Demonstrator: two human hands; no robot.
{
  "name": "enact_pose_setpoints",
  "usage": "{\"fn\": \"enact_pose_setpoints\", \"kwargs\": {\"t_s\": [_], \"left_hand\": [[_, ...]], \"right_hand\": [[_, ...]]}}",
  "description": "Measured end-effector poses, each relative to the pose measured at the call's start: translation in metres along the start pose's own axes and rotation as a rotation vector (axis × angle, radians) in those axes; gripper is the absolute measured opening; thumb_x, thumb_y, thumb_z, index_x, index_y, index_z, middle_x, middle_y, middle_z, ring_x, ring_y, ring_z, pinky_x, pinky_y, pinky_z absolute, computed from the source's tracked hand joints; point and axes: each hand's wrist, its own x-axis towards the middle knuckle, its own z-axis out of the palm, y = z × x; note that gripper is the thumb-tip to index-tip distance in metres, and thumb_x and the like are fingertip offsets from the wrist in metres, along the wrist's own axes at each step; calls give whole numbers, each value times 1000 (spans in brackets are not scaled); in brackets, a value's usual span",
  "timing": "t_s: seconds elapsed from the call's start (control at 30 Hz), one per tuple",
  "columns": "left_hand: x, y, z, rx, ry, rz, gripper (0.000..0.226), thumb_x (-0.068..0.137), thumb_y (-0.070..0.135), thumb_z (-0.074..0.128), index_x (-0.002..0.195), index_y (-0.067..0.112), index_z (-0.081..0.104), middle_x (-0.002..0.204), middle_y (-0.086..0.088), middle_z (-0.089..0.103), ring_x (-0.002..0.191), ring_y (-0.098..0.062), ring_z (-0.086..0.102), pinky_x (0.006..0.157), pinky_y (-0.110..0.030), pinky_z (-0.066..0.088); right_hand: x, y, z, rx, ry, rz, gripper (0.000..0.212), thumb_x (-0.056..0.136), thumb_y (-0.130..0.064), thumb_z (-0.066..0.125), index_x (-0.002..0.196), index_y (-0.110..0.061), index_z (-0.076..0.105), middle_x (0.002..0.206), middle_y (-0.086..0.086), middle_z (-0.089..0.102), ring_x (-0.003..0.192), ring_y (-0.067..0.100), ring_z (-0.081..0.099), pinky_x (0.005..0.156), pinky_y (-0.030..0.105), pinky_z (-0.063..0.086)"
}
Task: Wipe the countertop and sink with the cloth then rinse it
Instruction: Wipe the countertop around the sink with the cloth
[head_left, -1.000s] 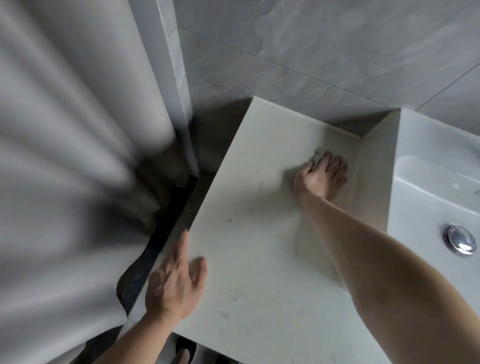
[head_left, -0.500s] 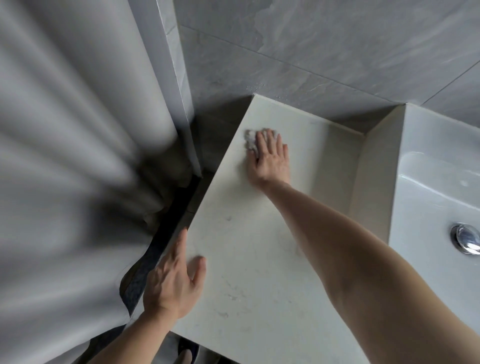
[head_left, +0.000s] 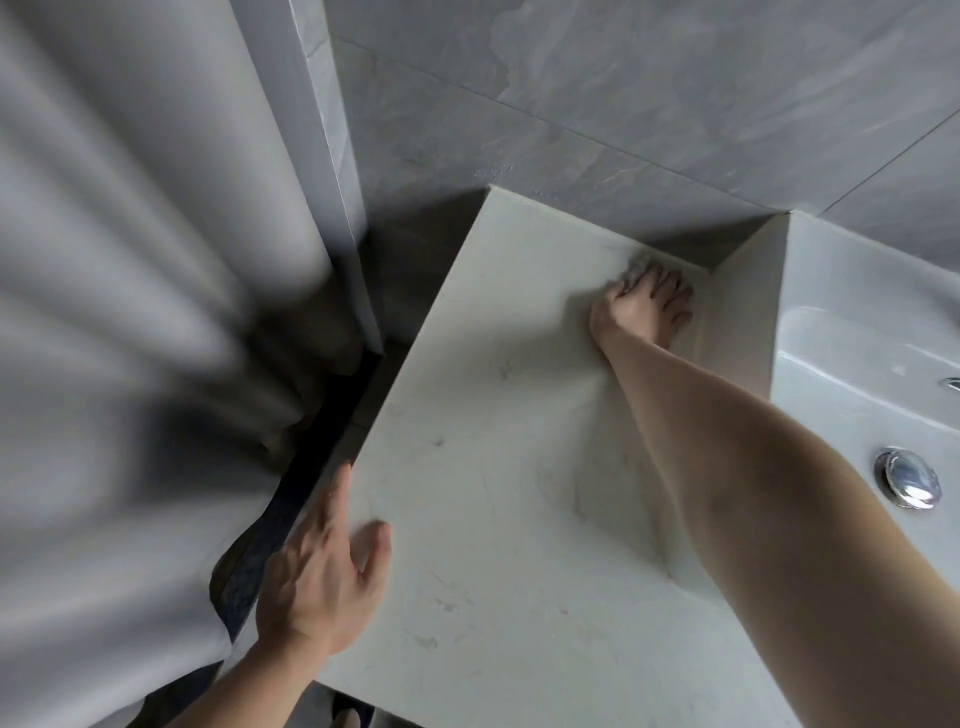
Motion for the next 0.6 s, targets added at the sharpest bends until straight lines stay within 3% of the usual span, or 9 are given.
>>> {"fn": "enact_pose_setpoints", "kwargs": {"t_s": [0.33,0.47,0.6], "left_hand": [[4,-2,2,30,1,35,80,87,60,36,156,20,28,147,-5,57,108,-33,70,81,-46,57],[2,-3,3,34,7,39,81,87,61,36,156,23,25,150,-4,54,112,-33,69,82,-45,57],[0,0,0,10,5,29,79,91,59,41,159,28,17,158,0,44,125,-31,61,90,-44,53]], "right_hand": [[-39,-133,38,-89,-201,-462,63,105,-40,30,163,-18,19,173,8,9,159,33,3,126,50,3],[-31,-111,30,-97,-247,-586,65,106,-47,27,164,-21,16,173,4,5,160,28,-1,128,47,0],[-6,-46,12,-115,-172,-474,67,105,-48,28,164,-19,18,173,7,9,160,29,3,127,48,1]]}}
